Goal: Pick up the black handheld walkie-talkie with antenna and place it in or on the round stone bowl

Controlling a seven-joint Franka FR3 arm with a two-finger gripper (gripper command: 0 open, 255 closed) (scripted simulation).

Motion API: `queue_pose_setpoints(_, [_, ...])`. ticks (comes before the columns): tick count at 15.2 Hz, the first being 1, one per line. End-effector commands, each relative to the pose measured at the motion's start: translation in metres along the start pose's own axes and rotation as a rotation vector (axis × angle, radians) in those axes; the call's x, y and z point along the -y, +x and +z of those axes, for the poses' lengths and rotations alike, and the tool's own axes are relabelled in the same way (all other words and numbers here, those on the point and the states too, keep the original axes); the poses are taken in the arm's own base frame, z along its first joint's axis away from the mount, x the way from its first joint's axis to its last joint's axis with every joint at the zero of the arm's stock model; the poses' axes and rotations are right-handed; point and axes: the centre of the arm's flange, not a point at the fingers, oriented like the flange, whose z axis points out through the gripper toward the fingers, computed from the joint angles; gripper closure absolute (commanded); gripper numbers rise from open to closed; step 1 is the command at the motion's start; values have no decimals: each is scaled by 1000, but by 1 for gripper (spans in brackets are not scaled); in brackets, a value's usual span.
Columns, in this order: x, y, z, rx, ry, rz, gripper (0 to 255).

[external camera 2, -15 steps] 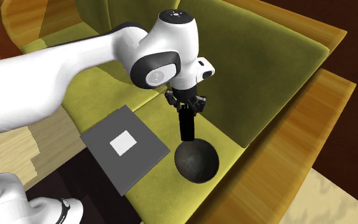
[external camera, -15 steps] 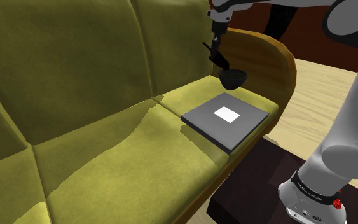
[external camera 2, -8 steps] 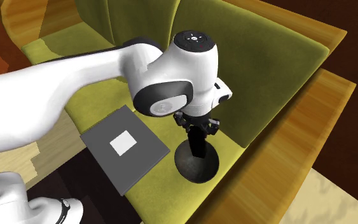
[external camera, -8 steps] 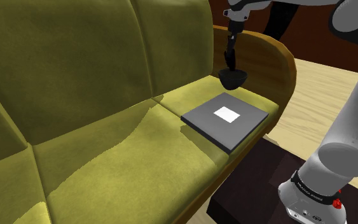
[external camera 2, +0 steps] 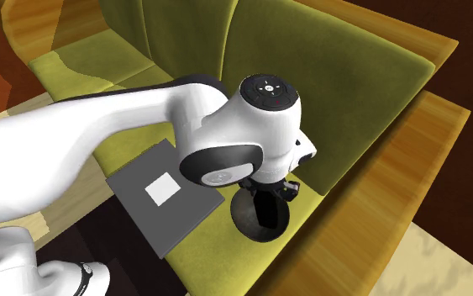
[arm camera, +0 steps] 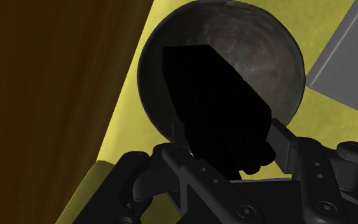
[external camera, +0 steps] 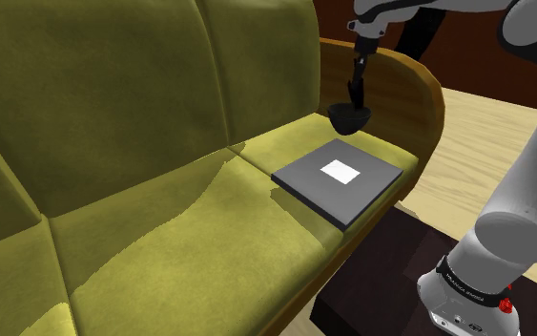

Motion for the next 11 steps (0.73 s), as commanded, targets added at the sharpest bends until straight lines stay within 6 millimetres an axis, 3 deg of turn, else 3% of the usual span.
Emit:
queue_pose_setpoints(1, [2, 0, 10, -1, -1, 0, 255])
queue_pose_setpoints(11, [7, -3, 60, -1, -1, 0, 255])
